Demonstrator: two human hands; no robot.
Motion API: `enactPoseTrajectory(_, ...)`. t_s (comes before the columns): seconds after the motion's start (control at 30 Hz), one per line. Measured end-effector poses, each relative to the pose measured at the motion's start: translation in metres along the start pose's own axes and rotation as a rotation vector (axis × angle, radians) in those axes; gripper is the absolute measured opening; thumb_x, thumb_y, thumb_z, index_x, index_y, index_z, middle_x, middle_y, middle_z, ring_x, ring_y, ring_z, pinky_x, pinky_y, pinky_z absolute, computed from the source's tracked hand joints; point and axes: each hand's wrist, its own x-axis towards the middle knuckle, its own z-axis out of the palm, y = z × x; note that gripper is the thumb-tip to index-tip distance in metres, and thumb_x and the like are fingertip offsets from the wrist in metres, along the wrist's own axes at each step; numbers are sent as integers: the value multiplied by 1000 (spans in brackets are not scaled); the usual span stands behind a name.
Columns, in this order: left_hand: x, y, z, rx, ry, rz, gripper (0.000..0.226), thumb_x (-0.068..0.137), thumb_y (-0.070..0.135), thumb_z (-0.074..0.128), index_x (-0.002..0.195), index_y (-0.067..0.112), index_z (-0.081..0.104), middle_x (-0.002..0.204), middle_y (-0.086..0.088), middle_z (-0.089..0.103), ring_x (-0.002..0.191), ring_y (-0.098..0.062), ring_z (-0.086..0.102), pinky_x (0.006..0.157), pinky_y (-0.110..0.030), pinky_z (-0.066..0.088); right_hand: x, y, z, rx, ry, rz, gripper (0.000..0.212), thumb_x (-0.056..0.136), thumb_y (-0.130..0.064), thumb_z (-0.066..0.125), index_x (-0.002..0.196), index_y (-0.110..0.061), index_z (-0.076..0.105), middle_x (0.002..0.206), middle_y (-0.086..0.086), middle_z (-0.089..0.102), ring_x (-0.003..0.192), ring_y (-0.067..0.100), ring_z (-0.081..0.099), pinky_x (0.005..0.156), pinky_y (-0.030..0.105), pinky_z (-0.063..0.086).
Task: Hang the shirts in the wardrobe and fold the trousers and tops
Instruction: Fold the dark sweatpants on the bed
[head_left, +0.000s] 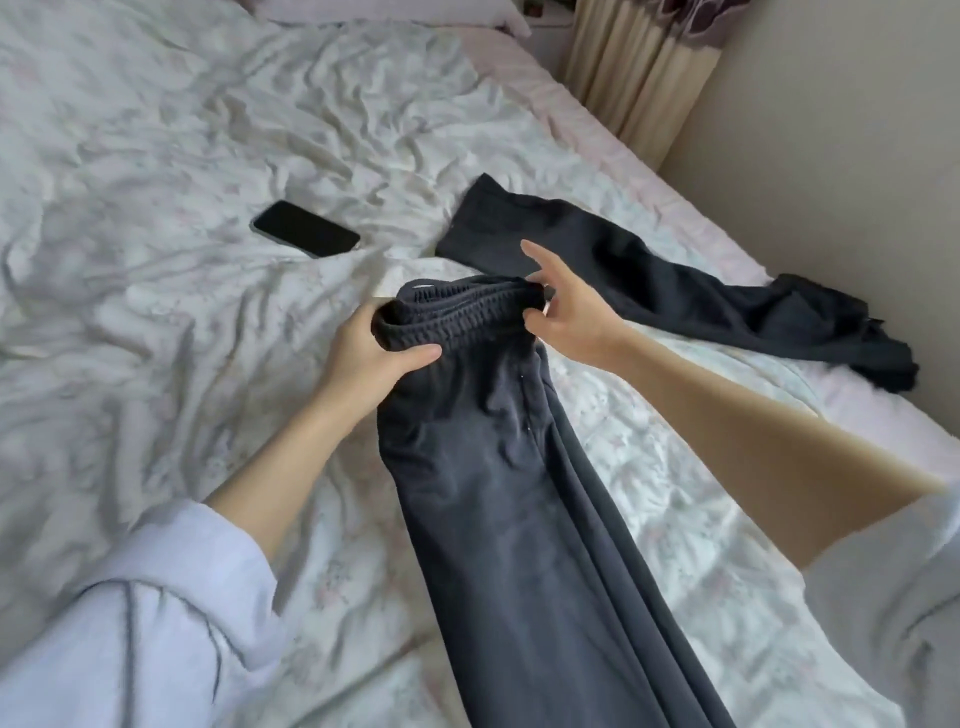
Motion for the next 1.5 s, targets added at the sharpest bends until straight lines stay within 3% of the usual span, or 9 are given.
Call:
enactPoseTrajectory(0.23,-121,-13,27,371,-64,399,52,68,14,81,114,10,57,102,3,66,94,-23,64,79,-36,52,-136,24,-2,-399,155,-350,46,68,-11,58,113,-2,60,101,11,62,98,35,55,79,44,47)
enactPoseTrajectory(0.43,-208,-37,54,544,-171,738,53,59,-1,77,105,9,52,117,-12,64,109,-26,62,89,-38,48,-229,65,8,-492,146,-503,37,68,-16,52,104,-10,46,95,13,64,107,26,48,89,37,37)
enactPoseTrajectory(0.63,-240,-57,59,886,-784,359,45,81,27,53,126,33,54,147,8,37,137,-12,32,115,-30,17,-274,101,20,-658,-231,-584,21,74,-32,67,88,-17,72,87,0,67,108,26,62,100,66,30)
enactPoseTrajectory(0.73,-219,-48,63,744,-424,556,27,67,14,56,86,21,75,97,6,71,94,-19,66,91,-36,45,-228,86,23,-489,-69,-440,29,85,-28,44,93,-11,67,96,2,66,110,26,59,107,53,25)
enactPoseTrajectory(0.83,-179,-48,71,994,-123,298,39,85,29,53,123,19,58,129,-1,56,123,-23,46,103,-48,28,-168,72,39,-420,-203,-174,47,92,-30,43,136,-14,41,142,6,40,138,24,28,113,44,17)
enactPoseTrajectory(0.93,-131,-61,69,1159,-287,-92,68,87,59,41,143,26,24,149,1,29,138,-24,19,108,-53,10,-119,70,52,-513,-511,-51,70,90,-30,49,148,-24,11,154,1,18,144,19,5,116,51,4)
enactPoseTrajectory(1.17,-107,-64,59,891,-581,-281,41,81,52,62,106,20,56,100,2,61,92,-16,55,78,-31,40,-100,61,50,-582,-702,-34,26,89,-25,52,109,-9,57,109,8,55,99,29,54,73,32,35)
enactPoseTrajectory(1.33,-108,-17,47,748,-450,-184,31,87,35,64,112,19,56,97,1,54,85,-18,51,66,-27,38,-101,28,13,-628,-463,-100,18,93,-24,48,105,-15,60,109,3,48,88,24,52,87,36,26)
enactPoseTrajectory(1.5,-75,47,32,973,-215,-7,19,88,39,60,92,21,53,92,4,56,85,-22,55,63,-29,34,-76,-9,-24,-696,-140,-146,20,90,-14,46,103,-17,62,109,3,48,90,23,54,88,37,26)
